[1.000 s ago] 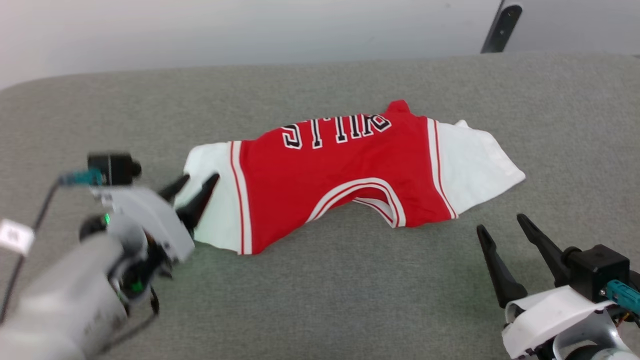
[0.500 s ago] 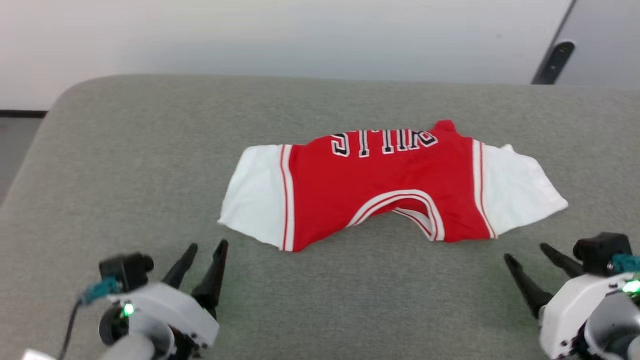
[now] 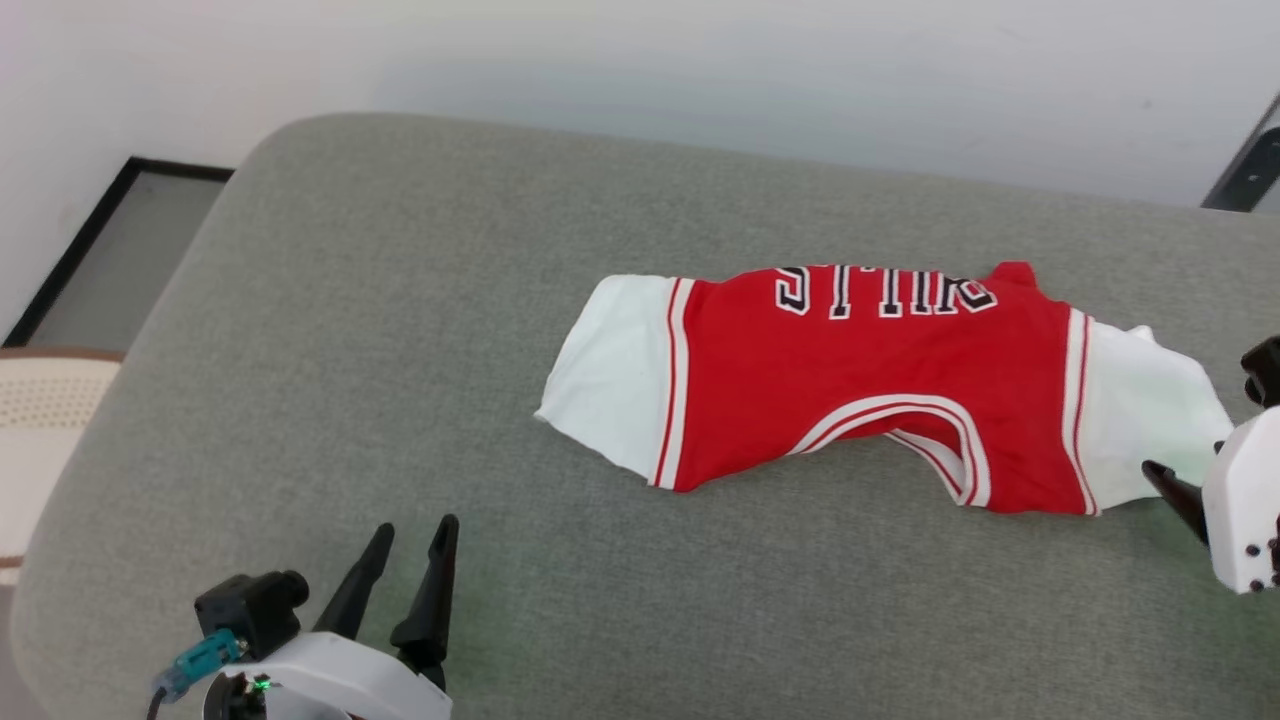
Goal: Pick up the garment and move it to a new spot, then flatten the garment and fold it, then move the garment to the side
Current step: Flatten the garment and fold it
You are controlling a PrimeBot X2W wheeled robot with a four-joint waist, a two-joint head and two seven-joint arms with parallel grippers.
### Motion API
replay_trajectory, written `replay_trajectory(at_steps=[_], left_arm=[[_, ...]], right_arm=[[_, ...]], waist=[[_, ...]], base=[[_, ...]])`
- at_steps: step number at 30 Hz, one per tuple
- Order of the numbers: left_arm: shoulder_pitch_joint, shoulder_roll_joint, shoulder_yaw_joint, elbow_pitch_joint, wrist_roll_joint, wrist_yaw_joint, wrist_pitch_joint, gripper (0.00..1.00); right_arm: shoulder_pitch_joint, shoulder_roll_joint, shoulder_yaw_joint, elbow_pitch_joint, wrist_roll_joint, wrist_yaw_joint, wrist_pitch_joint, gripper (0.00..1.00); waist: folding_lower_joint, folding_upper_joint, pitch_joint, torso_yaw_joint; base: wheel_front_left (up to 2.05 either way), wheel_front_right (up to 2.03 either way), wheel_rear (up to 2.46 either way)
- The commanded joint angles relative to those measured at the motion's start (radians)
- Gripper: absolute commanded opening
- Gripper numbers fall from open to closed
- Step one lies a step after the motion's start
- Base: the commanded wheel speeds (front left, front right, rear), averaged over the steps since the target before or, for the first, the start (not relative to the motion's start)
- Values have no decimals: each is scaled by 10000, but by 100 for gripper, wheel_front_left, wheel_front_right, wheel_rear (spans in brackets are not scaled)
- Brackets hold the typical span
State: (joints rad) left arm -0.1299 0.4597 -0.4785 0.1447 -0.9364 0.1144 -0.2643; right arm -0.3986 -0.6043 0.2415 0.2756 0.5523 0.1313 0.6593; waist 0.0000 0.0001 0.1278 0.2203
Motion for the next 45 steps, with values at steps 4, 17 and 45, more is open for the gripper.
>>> replay_trajectory(at_steps=[4, 17, 45], left_arm=[[48, -145, 149, -4, 156, -186, 4, 100], [-386, -422, 416, 188, 363, -538, 4, 100], [-4652, 442, -1344, 481, -1463, -2307, 6591, 100]], right_arm=[[-841, -350, 664, 650, 291, -11, 353, 100], [-1748, -197, 1976, 2529, 261, -11, 855, 100], [-2709, 78, 3145, 3775, -97, -26, 272, 0]], waist=[[0, -1, 379, 356], [0, -1, 1224, 572], [0, -1, 1694, 620]], base=[[0, 0, 0], [0, 0, 0], [0, 0, 0]])
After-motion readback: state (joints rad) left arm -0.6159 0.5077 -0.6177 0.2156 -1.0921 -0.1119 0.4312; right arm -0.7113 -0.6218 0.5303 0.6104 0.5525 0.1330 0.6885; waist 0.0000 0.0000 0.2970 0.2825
